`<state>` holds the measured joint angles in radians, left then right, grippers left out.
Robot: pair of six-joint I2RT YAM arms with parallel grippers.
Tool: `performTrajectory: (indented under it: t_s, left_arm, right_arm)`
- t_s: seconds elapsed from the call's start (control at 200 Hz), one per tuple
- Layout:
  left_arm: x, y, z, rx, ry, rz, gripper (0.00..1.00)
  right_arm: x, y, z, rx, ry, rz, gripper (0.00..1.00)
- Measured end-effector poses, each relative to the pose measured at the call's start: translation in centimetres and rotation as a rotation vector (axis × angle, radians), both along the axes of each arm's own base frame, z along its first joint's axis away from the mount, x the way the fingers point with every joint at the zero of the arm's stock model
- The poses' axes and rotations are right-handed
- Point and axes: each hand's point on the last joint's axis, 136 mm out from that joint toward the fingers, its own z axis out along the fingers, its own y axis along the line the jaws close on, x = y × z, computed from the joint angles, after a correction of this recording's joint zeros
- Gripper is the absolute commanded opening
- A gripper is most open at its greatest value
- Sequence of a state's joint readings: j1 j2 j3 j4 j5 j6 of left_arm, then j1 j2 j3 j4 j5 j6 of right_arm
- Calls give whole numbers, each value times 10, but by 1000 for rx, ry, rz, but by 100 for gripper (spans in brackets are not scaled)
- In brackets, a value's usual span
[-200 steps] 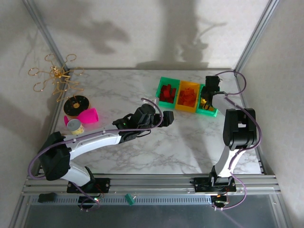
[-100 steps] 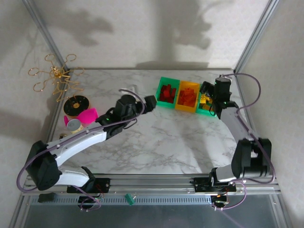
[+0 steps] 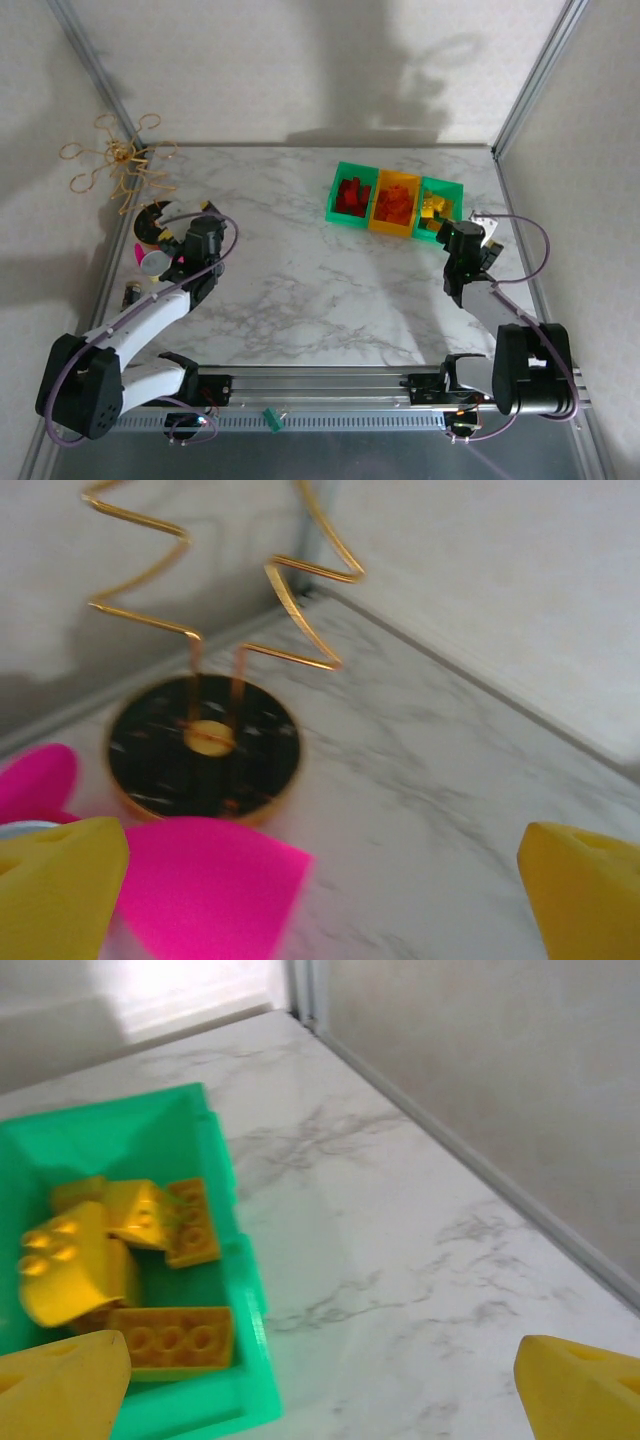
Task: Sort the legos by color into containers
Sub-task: Reset both arms
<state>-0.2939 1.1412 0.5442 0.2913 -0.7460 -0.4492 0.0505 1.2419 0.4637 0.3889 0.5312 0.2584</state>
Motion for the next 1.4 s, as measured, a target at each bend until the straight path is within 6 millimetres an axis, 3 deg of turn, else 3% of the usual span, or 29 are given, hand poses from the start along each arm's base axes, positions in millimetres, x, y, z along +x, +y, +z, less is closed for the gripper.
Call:
performTrajectory:
  t_s: [0.13,0.275,0.421,0.551,0.706,0.871,1.397]
  left_arm:
    - [-9,26,-29,84,33,54,100]
    - [-4,21,-54,146,55,-20,100]
    - [11,6,-60,195,28,-137,100]
    - [10,-3,-77,220,36,-228,100]
    - [15,-8,-67,218,-26,-290,100]
    - [19,-9,-73,201,-43,-367,99]
    - [28,-14,-72,168,-61,-436,99]
  right_arm:
    - [1,-11,-13,-6,-40,-1,98]
    - [4,-11,-21,12,-95,65,99]
    - [6,9,-22,31,-180,204,99]
    - [6,36,-25,8,-204,338,99]
    - [8,72,-30,-45,-209,477,99]
    - [14,61,-22,-51,-229,455,99]
    - [15,62,-20,-53,-235,461,99]
